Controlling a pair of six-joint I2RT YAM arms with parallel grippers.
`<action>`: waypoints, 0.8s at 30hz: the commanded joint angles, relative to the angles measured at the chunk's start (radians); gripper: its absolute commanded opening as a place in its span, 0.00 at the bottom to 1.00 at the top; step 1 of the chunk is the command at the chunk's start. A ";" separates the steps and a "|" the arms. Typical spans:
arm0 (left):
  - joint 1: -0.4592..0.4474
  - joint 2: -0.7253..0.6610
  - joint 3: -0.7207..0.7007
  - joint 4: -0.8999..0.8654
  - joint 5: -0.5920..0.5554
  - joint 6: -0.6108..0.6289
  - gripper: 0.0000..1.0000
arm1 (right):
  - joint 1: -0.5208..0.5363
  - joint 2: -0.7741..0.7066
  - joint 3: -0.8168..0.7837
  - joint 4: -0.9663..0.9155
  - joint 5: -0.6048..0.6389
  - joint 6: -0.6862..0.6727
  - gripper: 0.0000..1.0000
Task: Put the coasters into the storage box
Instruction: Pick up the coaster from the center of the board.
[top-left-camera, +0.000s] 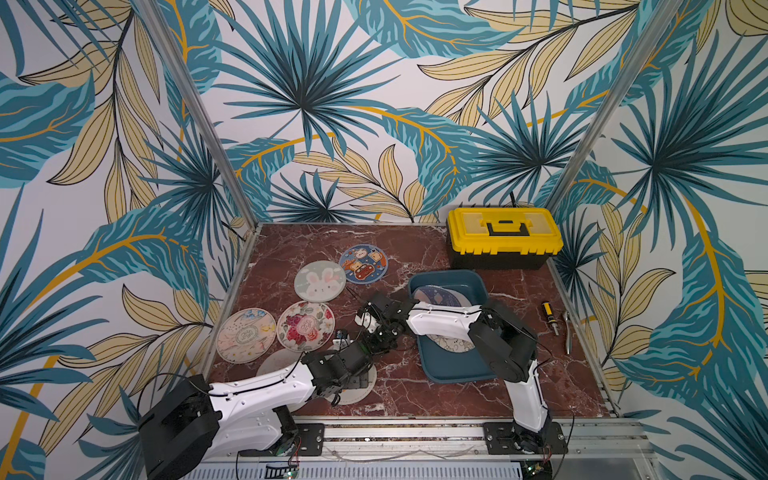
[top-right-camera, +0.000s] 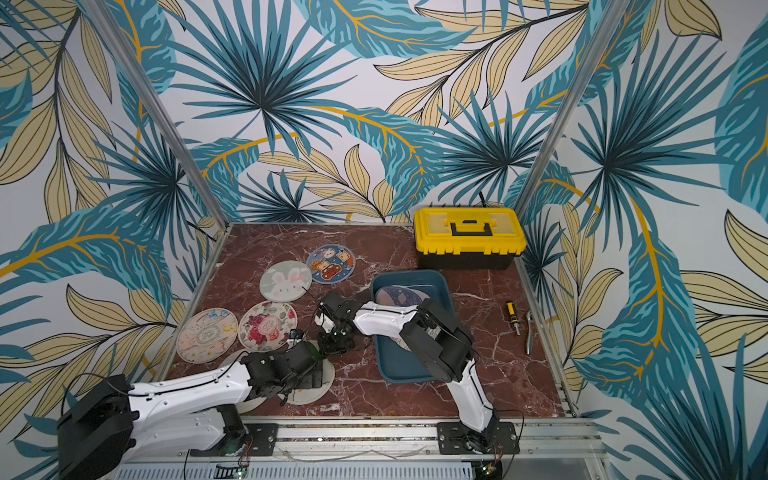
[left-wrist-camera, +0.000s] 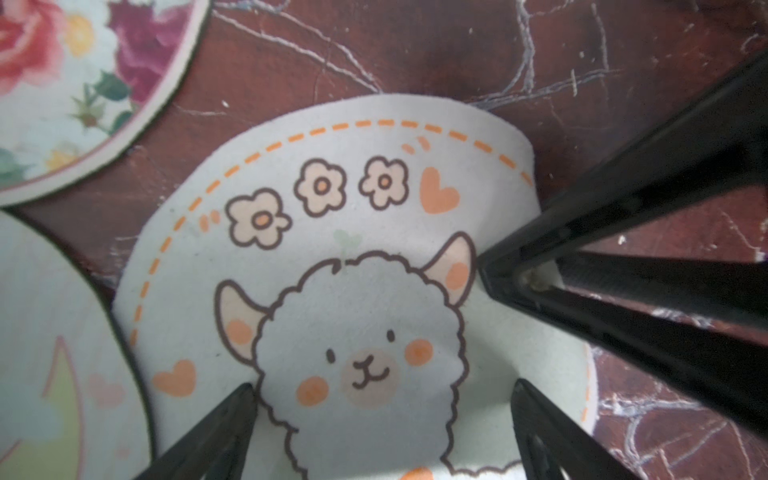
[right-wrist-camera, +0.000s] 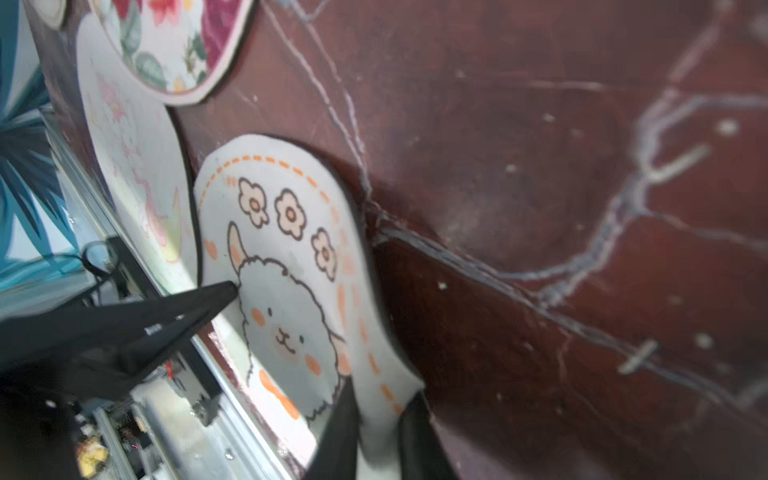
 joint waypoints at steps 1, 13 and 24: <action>0.004 0.051 -0.075 0.057 0.094 -0.014 0.96 | 0.011 0.018 0.009 -0.005 -0.006 -0.005 0.00; 0.005 0.034 0.051 -0.008 0.047 0.074 0.97 | 0.011 -0.088 0.024 -0.057 0.123 -0.057 0.00; 0.013 0.016 0.231 -0.043 -0.054 0.253 1.00 | -0.002 -0.172 0.129 -0.218 0.339 -0.132 0.00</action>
